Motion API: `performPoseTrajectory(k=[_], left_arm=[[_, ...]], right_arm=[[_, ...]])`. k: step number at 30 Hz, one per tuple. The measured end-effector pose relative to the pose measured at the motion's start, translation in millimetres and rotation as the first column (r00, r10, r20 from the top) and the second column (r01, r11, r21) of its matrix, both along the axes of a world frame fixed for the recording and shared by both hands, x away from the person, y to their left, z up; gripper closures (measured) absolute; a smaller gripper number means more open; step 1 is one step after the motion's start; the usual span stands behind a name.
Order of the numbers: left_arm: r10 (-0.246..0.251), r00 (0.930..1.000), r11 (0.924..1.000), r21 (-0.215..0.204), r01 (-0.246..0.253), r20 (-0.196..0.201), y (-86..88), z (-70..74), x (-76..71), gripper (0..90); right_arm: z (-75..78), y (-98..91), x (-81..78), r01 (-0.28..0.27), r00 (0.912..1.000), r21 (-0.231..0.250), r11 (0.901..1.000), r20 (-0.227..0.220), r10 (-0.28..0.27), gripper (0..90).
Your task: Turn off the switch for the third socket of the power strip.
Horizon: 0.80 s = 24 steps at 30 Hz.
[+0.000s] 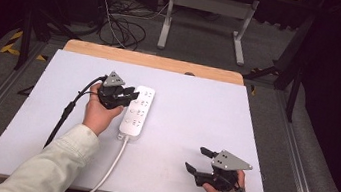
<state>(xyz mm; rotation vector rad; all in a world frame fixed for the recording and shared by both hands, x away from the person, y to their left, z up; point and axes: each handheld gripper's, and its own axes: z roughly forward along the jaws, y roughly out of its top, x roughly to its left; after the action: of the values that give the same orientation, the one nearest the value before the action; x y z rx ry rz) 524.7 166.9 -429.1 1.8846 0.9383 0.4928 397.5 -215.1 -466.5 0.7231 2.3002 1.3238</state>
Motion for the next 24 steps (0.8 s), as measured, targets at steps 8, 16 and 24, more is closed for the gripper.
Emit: performPoseTrajectory(k=[8, 16, 24], left_arm=[[-0.069, 0.9973, 0.9976, 0.012, 0.069, 0.027, 3.7, 18.1, -21.2, 52.5], [-0.114, 0.9930, 0.9931, 0.033, 0.113, 0.030, 10.2, 36.7, -46.2, 39.2], [-0.147, 0.9887, 0.9891, 0.016, 0.147, 0.028, 24.9, 51.0, -72.3, 26.5]], right_arm=[[0.0, 0.6, 0.2, 0.001, 1.0000, -0.003, 1.0000, 0.001, -0.001, 27.4], [0.4, 0.1, -0.7, 0.004, 1.0000, 0.000, 1.0000, 0.001, -0.004, 27.3], [0.8, 0.3, -1.0, 0.005, 1.0000, -0.005, 1.0000, 0.003, -0.005, 27.0]])
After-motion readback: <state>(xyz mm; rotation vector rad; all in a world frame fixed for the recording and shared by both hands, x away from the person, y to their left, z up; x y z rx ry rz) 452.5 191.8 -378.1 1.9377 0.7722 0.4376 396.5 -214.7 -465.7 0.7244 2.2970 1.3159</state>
